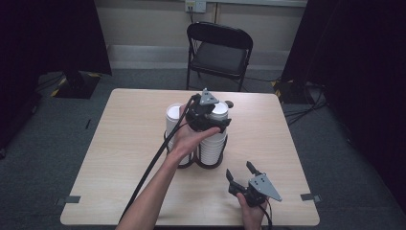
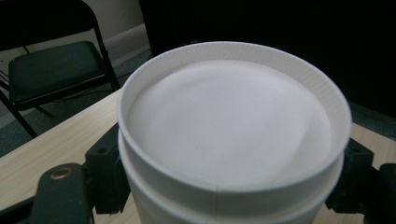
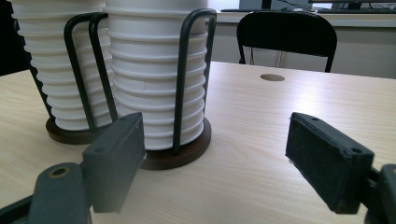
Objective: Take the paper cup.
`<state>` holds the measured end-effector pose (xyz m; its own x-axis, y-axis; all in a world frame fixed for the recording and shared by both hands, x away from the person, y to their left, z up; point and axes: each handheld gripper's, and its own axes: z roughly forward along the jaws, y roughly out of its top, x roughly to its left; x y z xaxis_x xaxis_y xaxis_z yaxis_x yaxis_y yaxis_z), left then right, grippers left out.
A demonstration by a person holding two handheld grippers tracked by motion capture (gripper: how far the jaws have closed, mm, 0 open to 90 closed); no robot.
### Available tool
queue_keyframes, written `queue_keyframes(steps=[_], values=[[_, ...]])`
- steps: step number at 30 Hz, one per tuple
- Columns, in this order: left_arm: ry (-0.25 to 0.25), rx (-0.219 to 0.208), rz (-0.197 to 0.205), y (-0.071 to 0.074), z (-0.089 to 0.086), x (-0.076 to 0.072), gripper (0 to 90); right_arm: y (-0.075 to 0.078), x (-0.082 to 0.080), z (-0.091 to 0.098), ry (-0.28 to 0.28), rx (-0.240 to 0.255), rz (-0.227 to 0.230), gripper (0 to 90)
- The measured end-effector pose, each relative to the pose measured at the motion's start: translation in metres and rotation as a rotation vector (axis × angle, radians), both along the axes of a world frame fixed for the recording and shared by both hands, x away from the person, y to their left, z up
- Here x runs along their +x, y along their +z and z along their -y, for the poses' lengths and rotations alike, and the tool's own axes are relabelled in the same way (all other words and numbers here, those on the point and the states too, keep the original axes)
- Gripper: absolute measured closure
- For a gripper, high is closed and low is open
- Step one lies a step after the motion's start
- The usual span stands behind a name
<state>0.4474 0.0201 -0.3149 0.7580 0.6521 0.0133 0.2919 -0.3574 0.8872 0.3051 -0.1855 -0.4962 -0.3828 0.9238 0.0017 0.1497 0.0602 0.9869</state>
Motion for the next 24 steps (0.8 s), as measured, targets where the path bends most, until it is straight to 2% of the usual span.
queue_keyframes(steps=[6, 12, 15, 21, 24], values=[[0.007, -0.046, 0.021, 0.005, -0.004, -0.002, 20.8, 0.0, 0.0, 0.0, 0.003, 0.002, -0.002, 19.3], [0.0, -0.071, 0.054, 0.01, -0.006, -0.006, 21.0, 0.0, 0.0, 0.0, -0.003, 0.002, -0.002, 19.3], [-0.005, -0.091, 0.053, 0.012, -0.008, -0.006, 21.0, 0.0, 0.0, 0.0, -0.002, 0.002, 0.001, 19.3], [-0.01, -0.109, 0.078, 0.015, -0.01, -0.009, 21.1, 0.0, 0.0, 0.0, -0.002, 0.002, 0.0, 19.3], [-0.022, -0.117, 0.103, 0.016, -0.011, -0.011, 21.0, 0.0, 0.0, 0.0, -0.003, 0.006, -0.001, 19.2]])
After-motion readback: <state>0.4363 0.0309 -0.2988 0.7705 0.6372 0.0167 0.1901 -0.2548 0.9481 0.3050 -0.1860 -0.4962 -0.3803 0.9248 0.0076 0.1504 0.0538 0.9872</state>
